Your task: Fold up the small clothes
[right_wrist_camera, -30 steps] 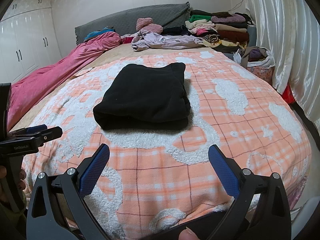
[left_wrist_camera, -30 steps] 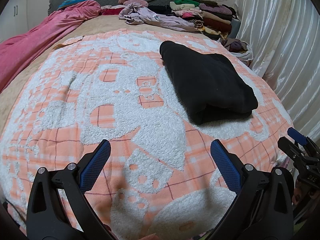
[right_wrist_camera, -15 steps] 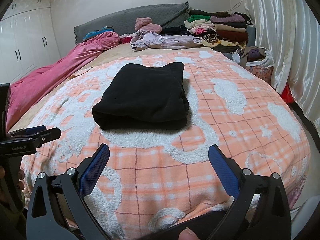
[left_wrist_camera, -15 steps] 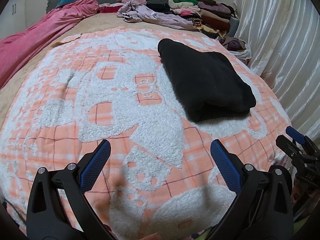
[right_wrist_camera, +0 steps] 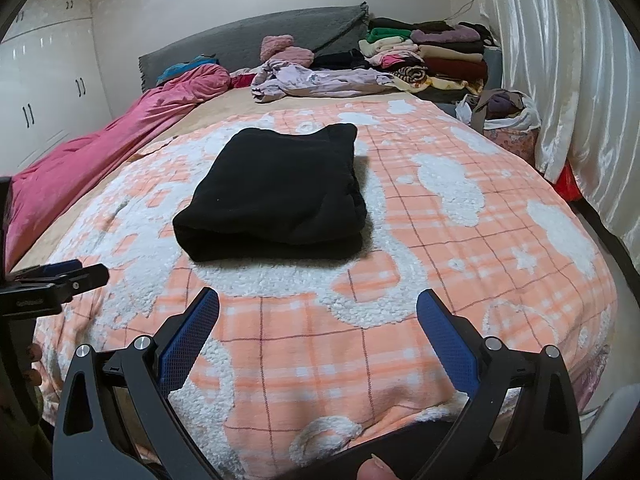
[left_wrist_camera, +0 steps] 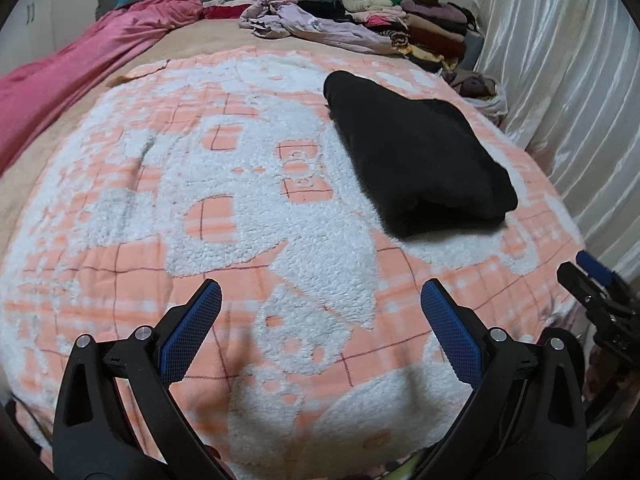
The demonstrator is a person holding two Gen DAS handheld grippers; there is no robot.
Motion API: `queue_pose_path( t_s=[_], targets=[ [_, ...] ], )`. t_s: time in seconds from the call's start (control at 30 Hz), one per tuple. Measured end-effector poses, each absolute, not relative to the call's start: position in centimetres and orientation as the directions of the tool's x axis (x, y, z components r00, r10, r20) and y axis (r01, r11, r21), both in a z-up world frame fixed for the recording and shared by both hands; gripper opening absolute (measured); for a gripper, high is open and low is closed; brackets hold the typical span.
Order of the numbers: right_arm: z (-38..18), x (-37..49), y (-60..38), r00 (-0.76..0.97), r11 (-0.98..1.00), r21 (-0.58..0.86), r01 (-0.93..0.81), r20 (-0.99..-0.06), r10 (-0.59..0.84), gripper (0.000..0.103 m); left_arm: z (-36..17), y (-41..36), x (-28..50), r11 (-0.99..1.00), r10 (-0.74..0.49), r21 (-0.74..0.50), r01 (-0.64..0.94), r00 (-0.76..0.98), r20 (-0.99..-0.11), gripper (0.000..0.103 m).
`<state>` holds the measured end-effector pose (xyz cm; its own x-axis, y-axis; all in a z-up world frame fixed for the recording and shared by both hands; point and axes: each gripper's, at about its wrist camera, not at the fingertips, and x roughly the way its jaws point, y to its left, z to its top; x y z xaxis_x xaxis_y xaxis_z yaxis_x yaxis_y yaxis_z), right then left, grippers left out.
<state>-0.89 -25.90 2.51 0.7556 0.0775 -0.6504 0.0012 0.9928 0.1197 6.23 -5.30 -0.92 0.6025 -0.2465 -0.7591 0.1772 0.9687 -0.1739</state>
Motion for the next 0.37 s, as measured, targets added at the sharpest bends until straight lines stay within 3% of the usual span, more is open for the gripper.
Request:
queue_pose_path(
  t_s=[0.2,0.37],
  targets=[
    [3.1,-1.1,-28.8,0.782,0.979,0.160,0.123,-0.623,0.003,0.099,-1.5,-0.4,8.8,0.981,-0.179,-0.183,0.057,0.618,-0.766,0.094],
    [4.2,-3.9,-36.7,0.797,0.896,0.229,0.380,-0.572,-0.192,0.098,-2.2,11.5,13.2,0.967,0.029,-0.130,-0.217,0.605,-0.796,0.094]
  ],
)
